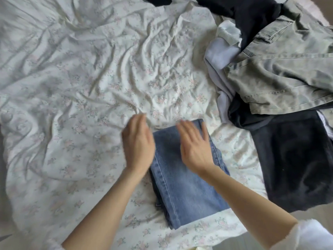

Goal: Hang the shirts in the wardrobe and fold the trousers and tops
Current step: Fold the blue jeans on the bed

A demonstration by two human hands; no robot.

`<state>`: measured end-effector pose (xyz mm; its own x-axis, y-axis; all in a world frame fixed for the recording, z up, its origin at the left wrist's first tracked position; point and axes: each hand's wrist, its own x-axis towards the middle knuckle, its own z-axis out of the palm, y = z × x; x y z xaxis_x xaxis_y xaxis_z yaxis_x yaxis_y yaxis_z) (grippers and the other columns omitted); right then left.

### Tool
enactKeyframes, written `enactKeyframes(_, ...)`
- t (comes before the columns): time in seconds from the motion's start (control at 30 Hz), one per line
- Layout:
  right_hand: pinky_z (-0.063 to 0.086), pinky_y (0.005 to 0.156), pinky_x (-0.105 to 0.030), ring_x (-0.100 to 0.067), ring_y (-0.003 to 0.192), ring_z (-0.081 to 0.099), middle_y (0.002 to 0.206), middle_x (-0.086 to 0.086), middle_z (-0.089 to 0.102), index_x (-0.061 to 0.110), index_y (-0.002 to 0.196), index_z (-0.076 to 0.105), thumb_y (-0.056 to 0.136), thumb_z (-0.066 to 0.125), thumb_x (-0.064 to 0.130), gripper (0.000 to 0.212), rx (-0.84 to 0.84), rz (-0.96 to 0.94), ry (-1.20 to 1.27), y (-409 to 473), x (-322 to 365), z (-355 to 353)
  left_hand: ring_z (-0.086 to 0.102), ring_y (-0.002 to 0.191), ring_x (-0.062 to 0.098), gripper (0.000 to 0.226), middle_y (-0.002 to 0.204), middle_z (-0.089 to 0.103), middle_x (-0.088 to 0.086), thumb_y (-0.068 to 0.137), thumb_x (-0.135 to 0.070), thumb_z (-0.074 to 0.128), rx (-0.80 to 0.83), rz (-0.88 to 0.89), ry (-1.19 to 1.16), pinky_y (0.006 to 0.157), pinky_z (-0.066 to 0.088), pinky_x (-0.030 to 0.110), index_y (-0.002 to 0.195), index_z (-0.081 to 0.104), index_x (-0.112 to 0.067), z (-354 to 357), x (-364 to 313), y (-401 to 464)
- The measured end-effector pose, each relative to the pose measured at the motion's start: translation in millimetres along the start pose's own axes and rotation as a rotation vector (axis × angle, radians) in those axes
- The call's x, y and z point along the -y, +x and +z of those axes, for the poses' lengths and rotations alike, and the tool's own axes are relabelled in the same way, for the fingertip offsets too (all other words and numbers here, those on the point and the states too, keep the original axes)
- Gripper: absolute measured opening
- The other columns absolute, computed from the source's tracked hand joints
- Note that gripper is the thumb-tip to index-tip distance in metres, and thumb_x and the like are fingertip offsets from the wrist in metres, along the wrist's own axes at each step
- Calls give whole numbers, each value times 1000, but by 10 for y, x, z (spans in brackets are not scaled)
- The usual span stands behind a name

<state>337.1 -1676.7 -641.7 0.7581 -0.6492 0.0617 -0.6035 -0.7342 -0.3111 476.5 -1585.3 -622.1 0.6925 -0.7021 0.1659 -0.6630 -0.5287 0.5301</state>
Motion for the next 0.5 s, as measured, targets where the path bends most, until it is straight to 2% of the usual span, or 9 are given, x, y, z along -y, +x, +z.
enactKeyframes(0.07, 0, 114, -49, -22, 141, 23, 151, -3, 32, 16, 144, 32, 96, 36, 25, 49, 300, -44, -98, -94, -91, 139, 33, 137, 24, 53, 146, 39, 11, 97, -31, 20, 400, 170, 202, 111, 24, 39, 143, 34, -10, 220, -67, -231)
enactKeyframes(0.1, -9, 114, -45, -19, 144, 11, 155, 1, 20, 23, 147, 21, 99, 28, 34, 50, 365, 1, -140, -111, -206, 202, 20, 142, 22, 56, 153, 25, 7, 98, -39, 15, 560, 161, 350, 115, 15, 40, 148, 21, -14, 313, 30, -315)
enactKeyframes(0.13, -13, 113, -44, -17, 145, 4, 157, 5, 12, 30, 148, 13, 99, 22, 40, 51, 385, 46, -179, -141, -327, 246, 9, 144, 18, 59, 157, 12, 3, 97, -46, 11, 639, 79, 443, 117, 8, 40, 150, 11, -18, 346, 186, -355)
enactKeyframes(0.2, -10, 112, -49, -21, 145, 0, 157, 6, 7, 38, 147, 8, 98, 22, 46, 52, 374, 175, -225, -214, -543, 257, 3, 145, 15, 64, 158, 4, 0, 96, -53, 9, 676, -85, 543, 117, 5, 40, 149, 10, -18, 329, 508, -284)
enactKeyframes(0.23, -6, 113, -51, -23, 145, 1, 157, 3, 8, 39, 147, 7, 97, 23, 47, 53, 369, 295, -196, -299, -618, 214, 12, 144, 16, 62, 157, 13, 1, 97, -50, 15, 647, -92, 556, 115, 10, 41, 147, 23, -15, 299, 592, -214)
enactKeyframes(0.3, 3, 114, -52, -26, 144, 5, 156, -6, 12, 30, 149, 9, 96, 30, 44, 58, 338, 509, -54, -531, -626, 89, 41, 128, 28, 43, 141, 44, 11, 95, -35, 39, 453, -70, 468, 104, 26, 45, 126, 54, -8, 199, 586, -35)
enactKeyframes(0.37, 12, 113, -52, -28, 143, 14, 154, -12, 19, 16, 148, 18, 94, 45, 33, 63, 202, 616, 63, -883, -463, -28, 50, 114, 37, 34, 125, 55, 18, 89, -22, 53, 282, -42, 337, 94, 35, 49, 115, 59, -2, 166, 408, 128)
enactKeyframes(0.43, 20, 111, -49, -31, 140, 23, 150, -17, 26, 5, 145, 25, 89, 58, 24, 68, 48, 778, 194, -1255, -218, -119, 47, 120, 34, 44, 130, 52, 16, 92, -30, 51, 410, 74, 229, 96, 37, 46, 128, 51, -5, 224, 180, 271)
enactKeyframes(0.5, 25, 109, -42, -31, 135, 28, 145, -20, 31, 2, 143, 27, 87, 62, 25, 70, -33, 1117, 441, -1590, -9, -196, 39, 129, 26, 58, 142, 40, 9, 93, -45, 45, 702, 205, 163, 103, 32, 41, 140, 37, -13, 415, -66, 321)
